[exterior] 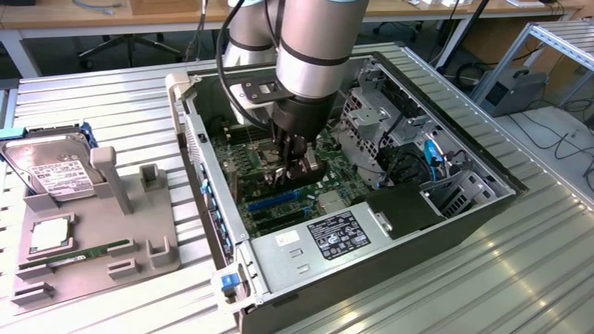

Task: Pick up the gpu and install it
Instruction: 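Insert the gpu into the slot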

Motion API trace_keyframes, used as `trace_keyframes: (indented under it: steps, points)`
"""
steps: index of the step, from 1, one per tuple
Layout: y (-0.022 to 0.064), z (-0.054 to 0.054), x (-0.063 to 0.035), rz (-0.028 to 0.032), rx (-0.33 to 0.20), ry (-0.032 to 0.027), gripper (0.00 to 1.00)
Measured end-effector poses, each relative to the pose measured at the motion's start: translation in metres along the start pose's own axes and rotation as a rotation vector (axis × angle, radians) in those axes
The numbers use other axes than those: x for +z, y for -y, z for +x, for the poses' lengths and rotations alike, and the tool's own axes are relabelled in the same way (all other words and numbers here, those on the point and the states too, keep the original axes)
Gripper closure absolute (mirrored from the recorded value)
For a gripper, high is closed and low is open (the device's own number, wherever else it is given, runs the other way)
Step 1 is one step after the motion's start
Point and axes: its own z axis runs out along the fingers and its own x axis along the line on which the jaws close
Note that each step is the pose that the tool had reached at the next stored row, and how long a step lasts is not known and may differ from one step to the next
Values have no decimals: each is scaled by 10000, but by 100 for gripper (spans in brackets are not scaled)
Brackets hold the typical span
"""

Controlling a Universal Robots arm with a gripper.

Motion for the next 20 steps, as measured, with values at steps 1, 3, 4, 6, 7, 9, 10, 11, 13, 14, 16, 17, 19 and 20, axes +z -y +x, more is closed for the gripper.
trace_keyframes:
  steps: [1, 3, 4, 6, 7, 9, 10, 11, 13, 14, 16, 17, 19, 20]
  points:
    - [0, 0, 2, 2, 30, -132, 73]
    - [0, 0, 6, 5, 84, -251, 73]
    - [1, 0, 8, 6, 134, -271, 73]
    - [1, 0, 12, 6, 369, -283, 73]
    - [0, 0, 15, 8, 487, -284, 73]
    - [1, 0, 19, 9, 664, -294, 73]
    - [0, 0, 20, 9, 666, -303, 73]
    - [0, 0, 21, 9, 666, -307, 73]
    - [-2, 0, 22, 9, 666, -310, 73]
    - [-3, -1, 25, 10, 665, -309, 73]
    - [-4, -7, 29, 10, 663, -309, 73]
    - [-4, -15, 31, 10, 660, -310, 73]
    - [-5, -29, 34, 10, 656, -311, 73]
    - [-7, -36, 35, 10, 656, -310, 73]
